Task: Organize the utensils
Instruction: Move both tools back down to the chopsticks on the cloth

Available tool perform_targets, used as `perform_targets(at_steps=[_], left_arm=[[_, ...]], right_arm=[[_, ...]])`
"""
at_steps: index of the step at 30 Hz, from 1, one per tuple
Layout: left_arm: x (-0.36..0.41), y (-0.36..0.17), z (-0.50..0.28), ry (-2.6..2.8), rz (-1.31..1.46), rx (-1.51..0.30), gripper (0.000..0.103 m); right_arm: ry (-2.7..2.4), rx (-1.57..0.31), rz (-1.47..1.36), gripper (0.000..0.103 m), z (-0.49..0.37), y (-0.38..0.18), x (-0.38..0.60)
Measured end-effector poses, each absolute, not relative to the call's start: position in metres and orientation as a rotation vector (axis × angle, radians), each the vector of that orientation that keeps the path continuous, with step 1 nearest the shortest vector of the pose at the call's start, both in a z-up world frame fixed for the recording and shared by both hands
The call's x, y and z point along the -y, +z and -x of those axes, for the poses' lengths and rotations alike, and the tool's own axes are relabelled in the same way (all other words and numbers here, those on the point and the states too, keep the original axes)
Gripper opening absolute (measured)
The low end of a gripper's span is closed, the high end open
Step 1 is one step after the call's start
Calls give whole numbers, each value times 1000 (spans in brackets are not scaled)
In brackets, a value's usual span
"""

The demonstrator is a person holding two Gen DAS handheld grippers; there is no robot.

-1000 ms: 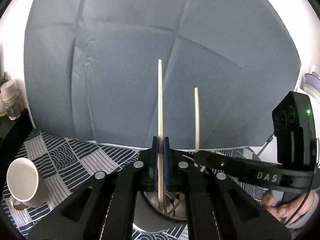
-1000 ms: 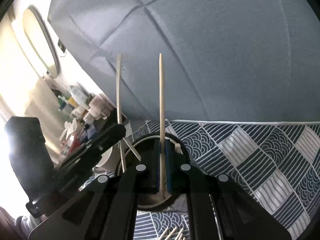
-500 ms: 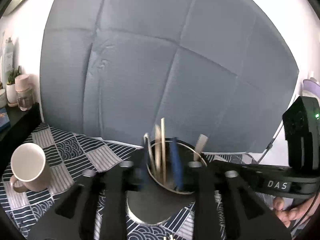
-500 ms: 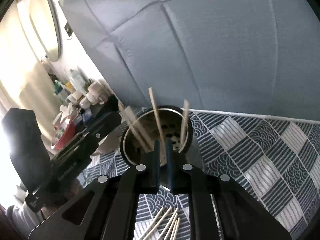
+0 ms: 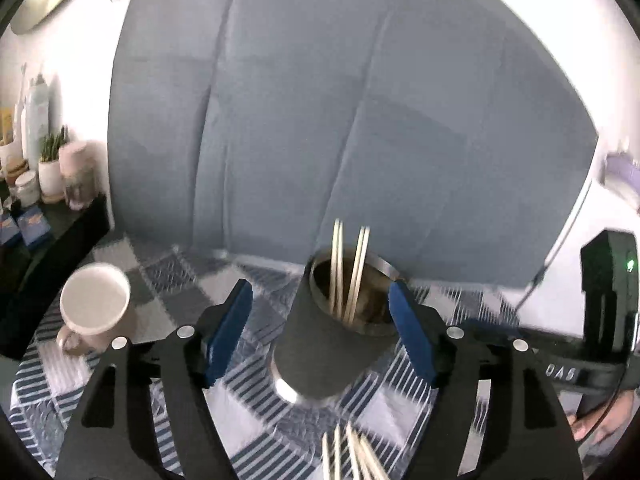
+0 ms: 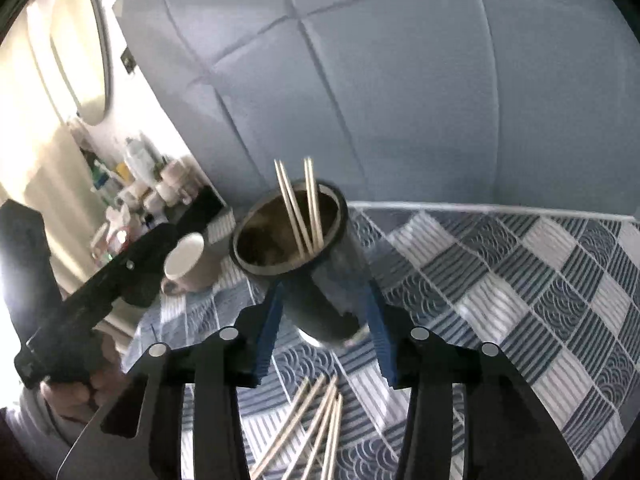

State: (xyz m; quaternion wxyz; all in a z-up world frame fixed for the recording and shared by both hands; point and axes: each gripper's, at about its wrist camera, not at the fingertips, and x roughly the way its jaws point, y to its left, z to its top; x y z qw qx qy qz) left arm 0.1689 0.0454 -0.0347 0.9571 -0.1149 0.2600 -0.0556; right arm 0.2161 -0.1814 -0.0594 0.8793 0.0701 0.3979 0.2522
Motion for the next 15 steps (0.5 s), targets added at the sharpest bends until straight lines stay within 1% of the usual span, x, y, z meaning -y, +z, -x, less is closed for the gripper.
perform_targets(at_steps=[2,4,6,10,15], left_arm=[[-44,-43,-161,-97,203,-558,71],[-42,-55,-153,-95,173,-589,75],[-40,-66,-150,-99,161,-639,76],[-38,-89,-144,-93,145,-731,79],[-34,-119,-136,-78,119,-838,92]], right_arm=[[507,-861,-121,41,-211,-69,181],[501,-891,-113,42,-206,-80,182],[494,-923,-110,46,-201,-91,183],[478,-982,-82,48,-191,-114,181],[462,-1037,-56,58,-178,-138,181]])
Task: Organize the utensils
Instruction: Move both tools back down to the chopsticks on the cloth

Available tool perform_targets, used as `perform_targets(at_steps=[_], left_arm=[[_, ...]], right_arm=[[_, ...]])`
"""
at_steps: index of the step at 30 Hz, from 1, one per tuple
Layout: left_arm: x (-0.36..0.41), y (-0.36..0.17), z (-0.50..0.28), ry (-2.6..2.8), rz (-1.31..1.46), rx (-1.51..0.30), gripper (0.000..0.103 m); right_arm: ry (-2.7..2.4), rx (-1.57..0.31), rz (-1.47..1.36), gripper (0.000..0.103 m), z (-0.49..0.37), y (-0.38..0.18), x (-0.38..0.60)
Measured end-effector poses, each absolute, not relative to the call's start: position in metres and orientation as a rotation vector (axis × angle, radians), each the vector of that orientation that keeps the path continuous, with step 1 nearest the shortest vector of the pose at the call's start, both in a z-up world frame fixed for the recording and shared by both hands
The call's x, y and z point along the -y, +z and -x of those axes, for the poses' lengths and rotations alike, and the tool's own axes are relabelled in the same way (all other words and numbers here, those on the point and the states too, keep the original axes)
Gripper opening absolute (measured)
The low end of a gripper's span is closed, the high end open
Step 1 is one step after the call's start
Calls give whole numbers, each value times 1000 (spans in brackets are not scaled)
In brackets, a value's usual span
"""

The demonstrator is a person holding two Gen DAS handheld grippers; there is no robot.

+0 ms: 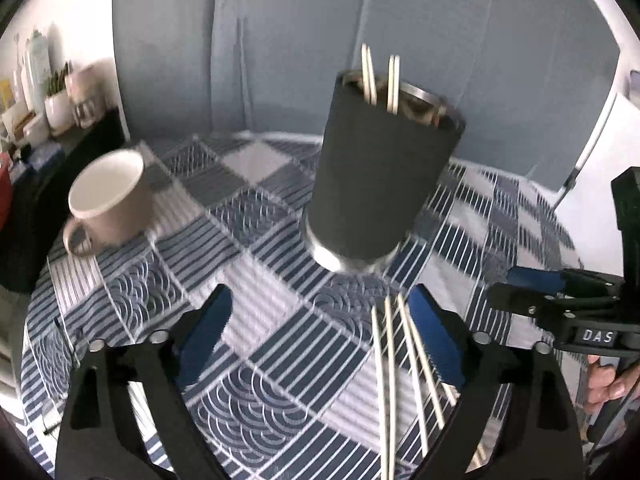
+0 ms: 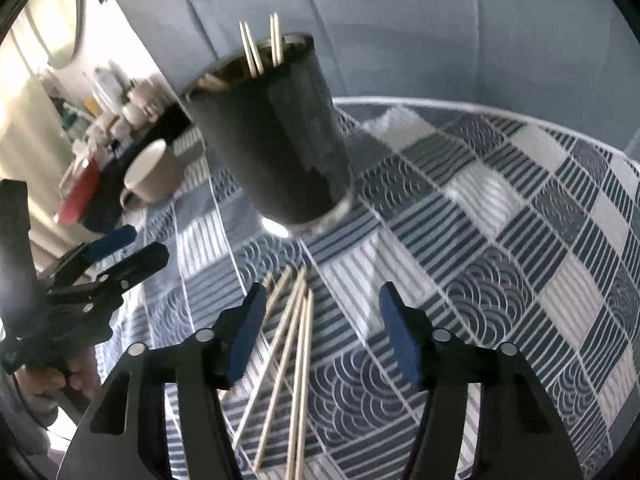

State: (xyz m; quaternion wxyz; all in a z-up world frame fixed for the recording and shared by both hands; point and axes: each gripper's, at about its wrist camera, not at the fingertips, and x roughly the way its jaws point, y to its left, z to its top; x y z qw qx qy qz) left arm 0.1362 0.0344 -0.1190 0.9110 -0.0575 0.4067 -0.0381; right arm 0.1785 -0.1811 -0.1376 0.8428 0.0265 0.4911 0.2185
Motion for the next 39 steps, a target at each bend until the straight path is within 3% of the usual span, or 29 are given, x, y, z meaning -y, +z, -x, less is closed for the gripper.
perform_targets(at_steps=[7,11,17,39], left_arm=[[-33,-153,-134,-61,86,-958,97],[-24,-172,-131,-63,15,-1033,97],[-15,-199,-127,-84,-26,-1131,97],[3,-198,-136,-123,-108,-1129,98]], right_arm=[[401,-1104,-10,76,-163,-171,186],[372,-1145,26,80,-155,-189,187],[344,-1180,75,82,-145,-208,188],[291,-1165,230,90,-140,-215,164]])
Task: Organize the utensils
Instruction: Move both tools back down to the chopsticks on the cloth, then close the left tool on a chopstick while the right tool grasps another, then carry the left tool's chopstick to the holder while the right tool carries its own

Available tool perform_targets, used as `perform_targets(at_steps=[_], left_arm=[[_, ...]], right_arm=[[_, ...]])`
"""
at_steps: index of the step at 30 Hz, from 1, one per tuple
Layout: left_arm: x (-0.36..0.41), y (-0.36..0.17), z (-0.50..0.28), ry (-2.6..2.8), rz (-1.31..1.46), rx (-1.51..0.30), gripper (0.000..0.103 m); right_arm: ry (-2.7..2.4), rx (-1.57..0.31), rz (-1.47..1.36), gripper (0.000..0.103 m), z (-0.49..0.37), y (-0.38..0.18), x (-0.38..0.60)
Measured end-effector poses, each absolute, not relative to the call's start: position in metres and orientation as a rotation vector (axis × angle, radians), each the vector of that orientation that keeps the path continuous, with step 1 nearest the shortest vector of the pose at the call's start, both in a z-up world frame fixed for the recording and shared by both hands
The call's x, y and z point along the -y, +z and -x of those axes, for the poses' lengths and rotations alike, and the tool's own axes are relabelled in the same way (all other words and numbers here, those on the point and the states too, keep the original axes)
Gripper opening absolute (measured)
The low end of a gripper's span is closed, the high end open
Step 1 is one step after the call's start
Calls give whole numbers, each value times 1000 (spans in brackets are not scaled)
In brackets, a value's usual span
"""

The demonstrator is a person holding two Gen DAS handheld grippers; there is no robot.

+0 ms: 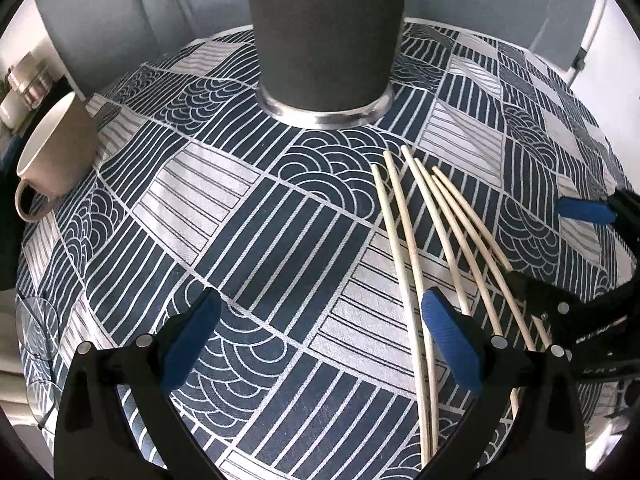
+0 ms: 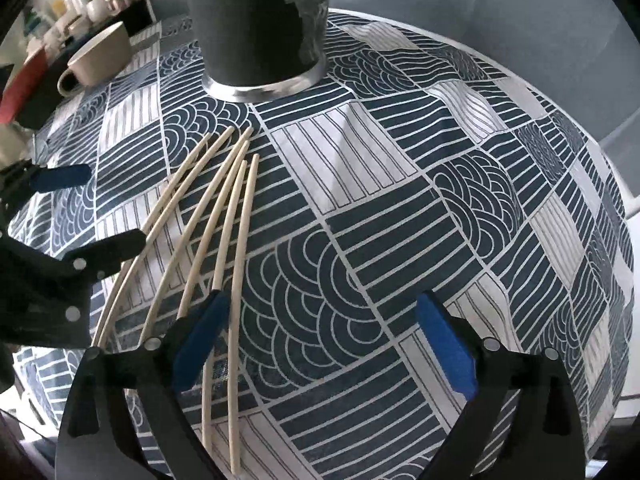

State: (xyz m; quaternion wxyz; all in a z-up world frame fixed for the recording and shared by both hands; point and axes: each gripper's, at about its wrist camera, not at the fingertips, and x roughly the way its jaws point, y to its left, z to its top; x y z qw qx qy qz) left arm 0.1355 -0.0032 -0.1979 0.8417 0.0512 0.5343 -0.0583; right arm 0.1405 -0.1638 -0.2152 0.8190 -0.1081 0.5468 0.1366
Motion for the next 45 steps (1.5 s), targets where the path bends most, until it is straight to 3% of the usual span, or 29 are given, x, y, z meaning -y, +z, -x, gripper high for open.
perform_targets(at_steps=[18,20,21,22,23,24,25,26,27,45], left_arm=[[-10,-203,-144,-149,-154,-1207,99],[-12,-203,-142,-150,-154,-1201,99],[-14,-203,-141,-153,-152,-1194,98],[-16,-202,-140,-156,-152,-1186,96],[-17,-201,-139,-154,-150,-1181,91],[-22,-198,-137,-148,-144,-1174,78],[-28,-193,-135,-134,-131,-1155,65],[-33,-190,-133,-122,-120,-1141,24],[-38,-188,-133,-116,-114,-1140,9],[-101,-173,-134,-85,160,-1231,5]], right_arm=[[318,-1286,212,89,-153,-218,185],[343,-1283,229,84,-151,-217,186],[356,-1280,236,74,-150,-214,187],[363,-1275,241,58,-148,-212,188],[368,-1267,242,47,-147,-208,192],[365,-1264,241,24,-145,-206,195],[358,-1263,241,12,-145,-205,201],[355,-1257,243,10,-144,-205,206],[354,-1251,236,6,-143,-205,209],[303,-1279,-35,5,-157,-206,260]])
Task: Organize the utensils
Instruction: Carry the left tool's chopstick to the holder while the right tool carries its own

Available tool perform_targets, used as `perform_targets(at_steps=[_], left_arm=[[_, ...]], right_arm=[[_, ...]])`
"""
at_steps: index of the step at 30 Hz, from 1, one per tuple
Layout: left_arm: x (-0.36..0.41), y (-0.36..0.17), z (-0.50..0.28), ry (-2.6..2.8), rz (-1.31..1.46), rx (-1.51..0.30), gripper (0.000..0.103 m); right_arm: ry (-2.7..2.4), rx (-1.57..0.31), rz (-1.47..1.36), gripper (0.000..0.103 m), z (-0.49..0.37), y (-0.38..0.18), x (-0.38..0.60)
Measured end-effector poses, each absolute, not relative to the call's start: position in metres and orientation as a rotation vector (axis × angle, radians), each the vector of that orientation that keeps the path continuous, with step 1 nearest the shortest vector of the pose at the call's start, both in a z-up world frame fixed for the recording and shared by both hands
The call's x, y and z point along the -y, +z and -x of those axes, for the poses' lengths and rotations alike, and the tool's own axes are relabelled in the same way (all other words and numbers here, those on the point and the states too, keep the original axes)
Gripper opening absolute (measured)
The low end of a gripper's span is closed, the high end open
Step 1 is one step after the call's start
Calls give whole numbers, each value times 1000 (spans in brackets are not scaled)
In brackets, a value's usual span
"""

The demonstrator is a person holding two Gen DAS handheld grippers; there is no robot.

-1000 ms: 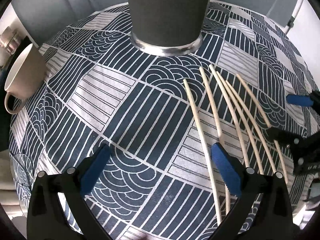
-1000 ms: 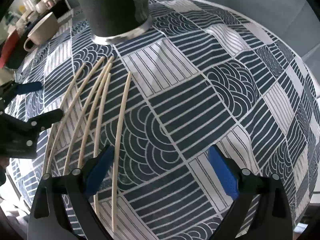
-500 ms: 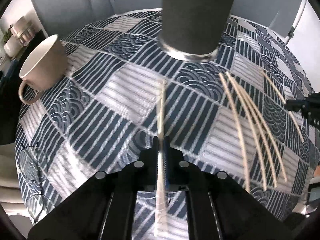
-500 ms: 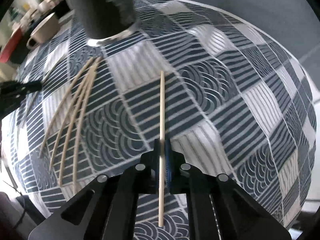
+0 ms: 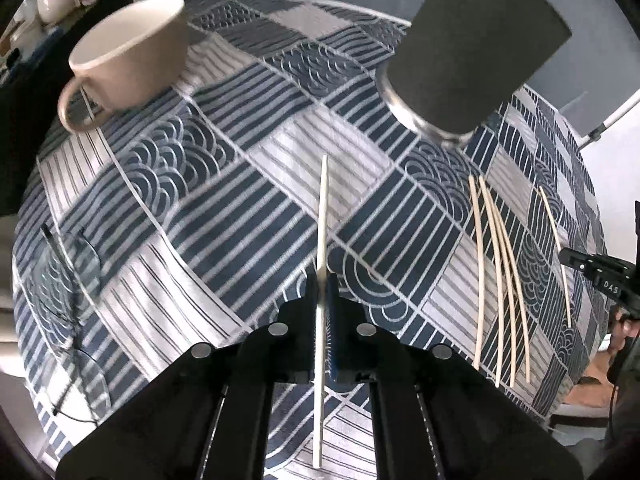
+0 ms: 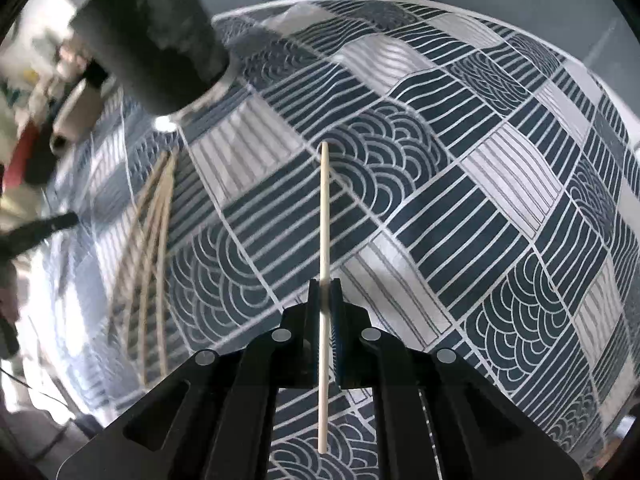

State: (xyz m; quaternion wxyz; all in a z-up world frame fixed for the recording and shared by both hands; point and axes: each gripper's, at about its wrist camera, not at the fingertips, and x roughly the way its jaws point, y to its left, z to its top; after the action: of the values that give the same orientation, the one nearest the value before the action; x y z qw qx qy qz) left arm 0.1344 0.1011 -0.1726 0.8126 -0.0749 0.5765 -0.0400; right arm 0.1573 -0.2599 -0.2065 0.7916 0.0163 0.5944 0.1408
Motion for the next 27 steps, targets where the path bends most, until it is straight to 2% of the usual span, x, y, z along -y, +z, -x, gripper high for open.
perform_targets(at_steps=[11,21,27], left_arm=[[-102,-106,-178,-49,83,-1124,5],[-95,-16,-223,-86,93,-940,5],[-76,15,-253,-135,109,-890,5]], right_arm=[[347,-1096,-121,5,-197,-125,261],[424,-970,-109,5,-249,-54,224],[466,-917,-94,5,-279,-23,193]])
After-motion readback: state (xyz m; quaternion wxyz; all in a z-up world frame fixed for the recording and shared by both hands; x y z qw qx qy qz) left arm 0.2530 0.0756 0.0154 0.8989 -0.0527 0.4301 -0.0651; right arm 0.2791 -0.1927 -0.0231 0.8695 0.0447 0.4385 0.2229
